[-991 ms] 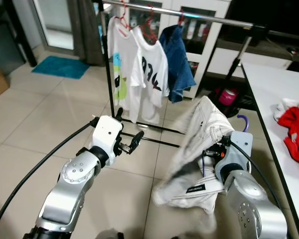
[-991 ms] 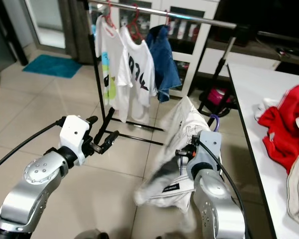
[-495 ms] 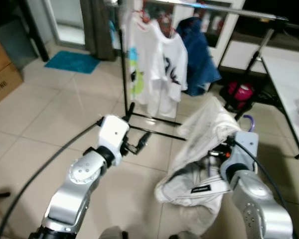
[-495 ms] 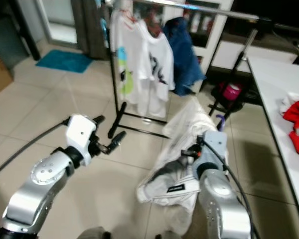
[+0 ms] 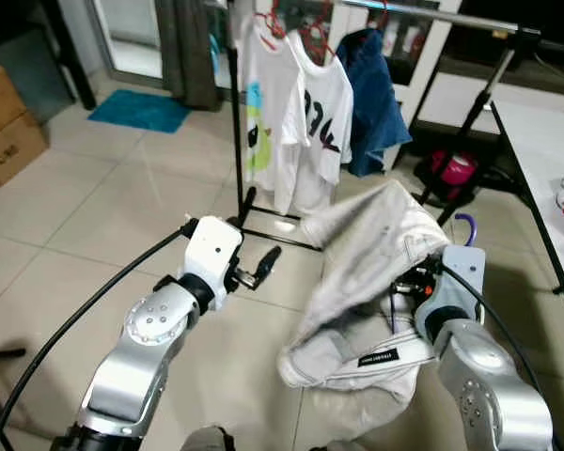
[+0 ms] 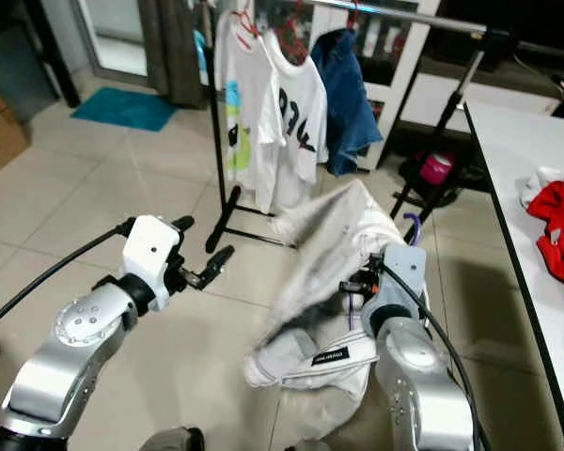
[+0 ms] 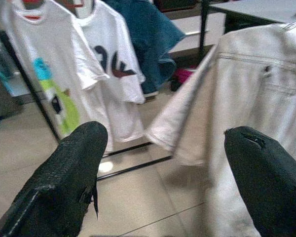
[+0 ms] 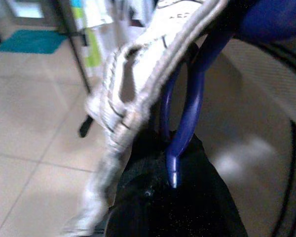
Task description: Hang hanger
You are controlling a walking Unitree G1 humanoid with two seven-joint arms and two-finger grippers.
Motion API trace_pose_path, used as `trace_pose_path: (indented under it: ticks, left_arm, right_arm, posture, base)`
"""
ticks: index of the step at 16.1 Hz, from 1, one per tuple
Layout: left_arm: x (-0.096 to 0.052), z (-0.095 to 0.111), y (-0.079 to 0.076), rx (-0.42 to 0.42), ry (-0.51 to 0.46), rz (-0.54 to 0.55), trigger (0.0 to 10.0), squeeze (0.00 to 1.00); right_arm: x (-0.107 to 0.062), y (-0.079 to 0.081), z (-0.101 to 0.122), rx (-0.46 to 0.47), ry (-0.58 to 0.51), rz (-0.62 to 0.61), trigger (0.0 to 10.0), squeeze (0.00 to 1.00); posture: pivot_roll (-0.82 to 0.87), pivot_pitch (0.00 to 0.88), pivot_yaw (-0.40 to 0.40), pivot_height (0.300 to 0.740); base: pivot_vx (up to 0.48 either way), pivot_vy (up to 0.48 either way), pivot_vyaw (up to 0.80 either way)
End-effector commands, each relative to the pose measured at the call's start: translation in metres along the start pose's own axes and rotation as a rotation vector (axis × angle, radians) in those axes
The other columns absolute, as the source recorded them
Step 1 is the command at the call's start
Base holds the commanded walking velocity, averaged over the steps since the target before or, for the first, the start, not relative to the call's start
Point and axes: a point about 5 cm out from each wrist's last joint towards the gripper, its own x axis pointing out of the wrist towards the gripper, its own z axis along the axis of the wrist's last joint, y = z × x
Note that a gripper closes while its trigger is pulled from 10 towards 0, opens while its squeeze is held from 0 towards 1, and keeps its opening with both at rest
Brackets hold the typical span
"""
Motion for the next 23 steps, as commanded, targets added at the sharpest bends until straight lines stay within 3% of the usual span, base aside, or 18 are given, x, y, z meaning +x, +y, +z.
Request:
trace_pose_path:
  ticks: [1, 5, 6, 9, 11, 12, 13, 14, 17, 18, 19, 23]
  left_arm:
    - [0.003, 0.001, 0.001, 0.014, 0.020, -0.002, 10.0, 0.00]
    - [0.015, 0.017, 0.001, 0.020, -0.053, -0.060, 10.0, 0.00]
    - [0.020, 0.024, 0.001, -0.029, -0.090, -0.104, 10.0, 1.00]
    - [0.032, 0.035, -0.012, 0.004, -0.134, -0.274, 10.0, 1.00]
    - [0.043, 0.024, -0.026, 0.081, -0.059, -0.369, 10.0, 1.00]
    - [0.048, 0.020, -0.031, 0.121, -0.040, -0.394, 10.0, 0.74]
    - [0.054, 0.018, -0.032, 0.144, -0.035, -0.384, 10.0, 0.09]
    - [0.060, 0.017, -0.031, 0.165, -0.032, -0.364, 10.0, 0.00]
    - [0.069, 0.021, -0.031, 0.203, -0.049, -0.328, 10.0, 0.00]
    - [0.074, 0.024, -0.029, 0.214, -0.075, -0.305, 2.4, 0.00]
    - [0.075, 0.024, -0.029, 0.211, -0.077, -0.296, 0.0, 0.00]
    - [0.076, 0.024, -0.027, 0.210, -0.091, -0.289, 0.0, 0.00]
  right_arm:
    - [-0.001, 0.008, 0.019, -0.012, -0.088, 0.081, 10.0, 0.00]
    - [0.003, 0.020, 0.045, -0.112, -0.184, 0.237, 10.0, 0.00]
    - [0.004, 0.021, 0.050, -0.118, -0.200, 0.256, 10.0, 0.00]
    - [0.008, 0.027, 0.064, -0.122, -0.228, 0.278, 10.0, 0.00]
    - [0.009, 0.033, 0.074, -0.126, -0.250, 0.287, 10.0, 0.00]
    - [0.008, 0.036, 0.079, -0.117, -0.265, 0.295, 10.0, 0.00]
    - [0.007, 0.040, 0.085, -0.108, -0.282, 0.306, 10.0, 0.00]
    - [0.006, 0.043, 0.089, -0.105, -0.294, 0.314, 10.0, 0.00]
    - [0.003, 0.048, 0.093, -0.099, -0.309, 0.334, 10.0, 0.00]
    - [0.001, 0.051, 0.093, -0.095, -0.308, 0.345, 10.0, 0.00]
    - [0.001, 0.051, 0.093, -0.093, -0.305, 0.347, 10.0, 0.00]
    - [0.002, 0.054, 0.094, -0.067, -0.303, 0.347, 10.0, 0.00]
  posture:
    - [0.05, 0.054, -0.071, 0.740]
    - [0.03, 0.037, -0.056, 0.740]
    - [0.03, 0.035, -0.057, 0.740]
    - [0.03, 0.030, -0.057, 0.740]
    - [0.02, 0.029, -0.048, 0.740]
    - [0.02, 0.028, -0.045, 0.740]
    - [0.01, 0.028, -0.043, 0.740]
    - [0.01, 0.028, -0.042, 0.740]
    - [0.01, 0.028, -0.041, 0.740]
    - [0.01, 0.031, -0.043, 0.740]
    - [0.01, 0.032, -0.044, 0.740]
    - [0.03, 0.037, -0.039, 0.740]
  base:
    - [0.000, 0.000, 0.00]
    - [0.000, 0.000, 0.00]
    - [0.000, 0.000, 0.00]
    - [0.000, 0.000, 0.00]
    - [0.000, 0.000, 0.00]
    - [0.000, 0.000, 0.00]
    - [0.000, 0.000, 0.00]
    - [0.000, 0.000, 0.00]
    - [0.000, 0.000, 0.00]
    - [0.000, 0.000, 0.00]
    - [0.000, 0.000, 0.00]
    - [0.000, 0.000, 0.00]
